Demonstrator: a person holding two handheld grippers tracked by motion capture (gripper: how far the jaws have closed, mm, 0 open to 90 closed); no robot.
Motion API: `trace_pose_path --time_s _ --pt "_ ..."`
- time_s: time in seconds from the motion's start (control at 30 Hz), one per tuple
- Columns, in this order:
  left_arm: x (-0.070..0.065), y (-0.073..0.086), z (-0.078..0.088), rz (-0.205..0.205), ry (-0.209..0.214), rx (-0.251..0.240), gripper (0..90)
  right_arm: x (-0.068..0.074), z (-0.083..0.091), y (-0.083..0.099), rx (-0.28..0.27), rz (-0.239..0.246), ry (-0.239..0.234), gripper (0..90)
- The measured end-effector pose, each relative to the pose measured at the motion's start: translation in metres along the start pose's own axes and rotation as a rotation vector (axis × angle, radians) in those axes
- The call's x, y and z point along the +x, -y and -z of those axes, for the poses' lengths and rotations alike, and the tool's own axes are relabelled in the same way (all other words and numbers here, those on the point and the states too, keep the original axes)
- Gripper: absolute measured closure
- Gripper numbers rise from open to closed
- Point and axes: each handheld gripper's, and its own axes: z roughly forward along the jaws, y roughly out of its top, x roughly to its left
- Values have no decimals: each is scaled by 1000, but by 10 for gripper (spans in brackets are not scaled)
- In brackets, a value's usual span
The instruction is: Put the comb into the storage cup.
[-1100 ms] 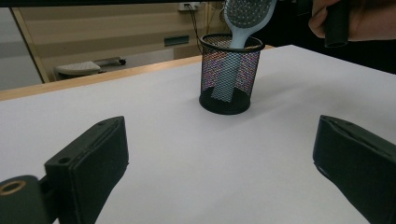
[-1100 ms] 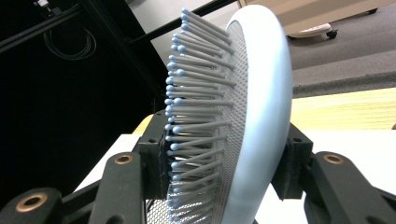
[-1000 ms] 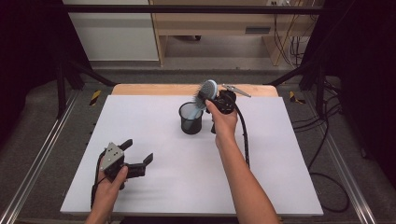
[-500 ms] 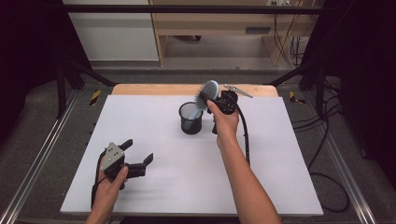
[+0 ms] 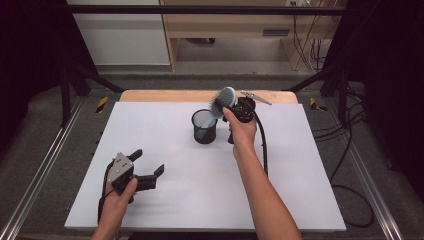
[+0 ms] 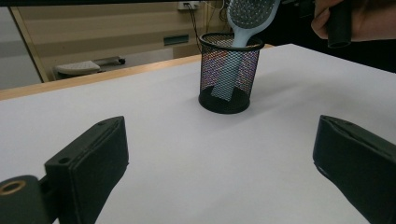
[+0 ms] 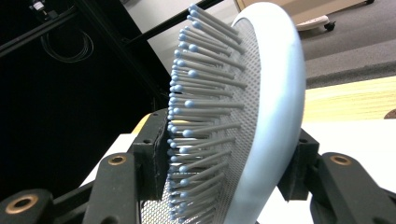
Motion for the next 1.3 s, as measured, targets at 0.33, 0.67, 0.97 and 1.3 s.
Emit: trace_pose_path --time_s 0.33,0.67,0.97,1.3 --pt "0 0 0 1 -1 0 37 0 0 0 2 -1 -4 441" --pt "0 0 0 1 -3 1 37 0 0 0 9 3 -7 405" --pt "0 0 0 3 -3 -1 37 1 -1 1 21 11 -3 324" --pt "0 0 0 -1 -2 2 37 1 0 -1 29 9 13 210"
